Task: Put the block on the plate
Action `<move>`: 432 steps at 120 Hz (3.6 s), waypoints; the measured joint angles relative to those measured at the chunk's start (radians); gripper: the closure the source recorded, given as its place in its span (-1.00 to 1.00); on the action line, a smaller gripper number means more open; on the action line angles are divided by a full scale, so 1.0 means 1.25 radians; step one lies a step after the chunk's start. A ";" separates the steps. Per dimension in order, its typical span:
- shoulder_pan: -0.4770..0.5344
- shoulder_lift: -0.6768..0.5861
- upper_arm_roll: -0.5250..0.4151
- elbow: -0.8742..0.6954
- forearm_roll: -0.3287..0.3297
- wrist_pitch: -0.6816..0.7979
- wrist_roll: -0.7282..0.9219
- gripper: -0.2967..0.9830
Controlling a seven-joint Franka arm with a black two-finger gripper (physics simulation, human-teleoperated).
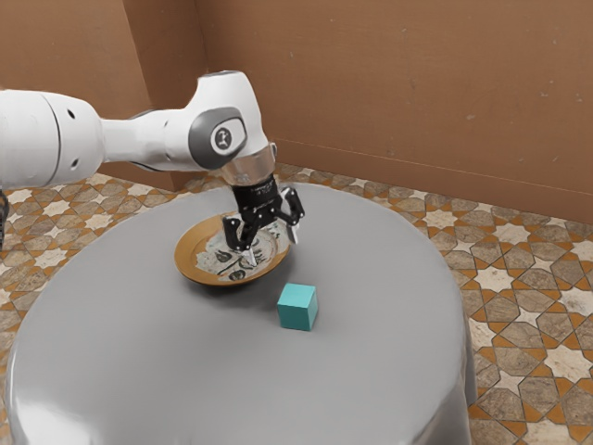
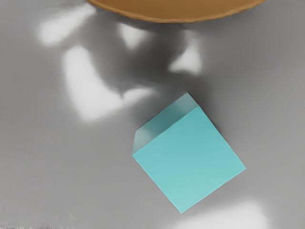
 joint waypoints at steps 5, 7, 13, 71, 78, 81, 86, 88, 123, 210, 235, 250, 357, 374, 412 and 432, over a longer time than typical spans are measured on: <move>-0.014 0.008 0.010 -0.002 -0.002 0.014 -0.029 -0.54; -0.031 0.015 0.029 -0.003 -0.004 0.019 -0.040 -0.54; -0.097 0.036 0.102 -0.004 -0.010 0.031 -0.072 -0.54; -0.259 0.108 0.258 -0.006 -0.081 0.071 -0.272 -0.54; -0.267 0.118 0.267 -0.006 -0.088 0.072 -0.287 -0.54; -0.270 0.122 0.270 -0.006 -0.091 0.073 -0.293 -0.54; -0.273 0.126 0.274 -0.006 -0.094 0.073 -0.302 -0.54; -0.274 0.127 0.274 -0.006 -0.095 0.074 -0.306 -0.54; -0.293 0.140 0.300 0.015 -0.114 0.088 -0.355 -0.54; -0.299 0.210 0.300 0.037 -0.146 0.111 -0.410 -0.54; -0.299 0.220 0.300 0.037 -0.149 0.112 -0.417 -0.53; -0.299 0.220 0.300 0.036 -0.150 0.114 -0.418 -0.43; -0.377 0.170 0.384 0.123 -0.170 0.045 -0.425 -0.09; -0.378 0.156 0.437 0.171 -0.159 0.009 -0.426 -0.10; -0.365 0.147 0.539 0.236 -0.107 -0.043 -0.430 -0.10; -0.291 0.170 0.535 0.240 -0.099 -0.049 -0.431 -0.10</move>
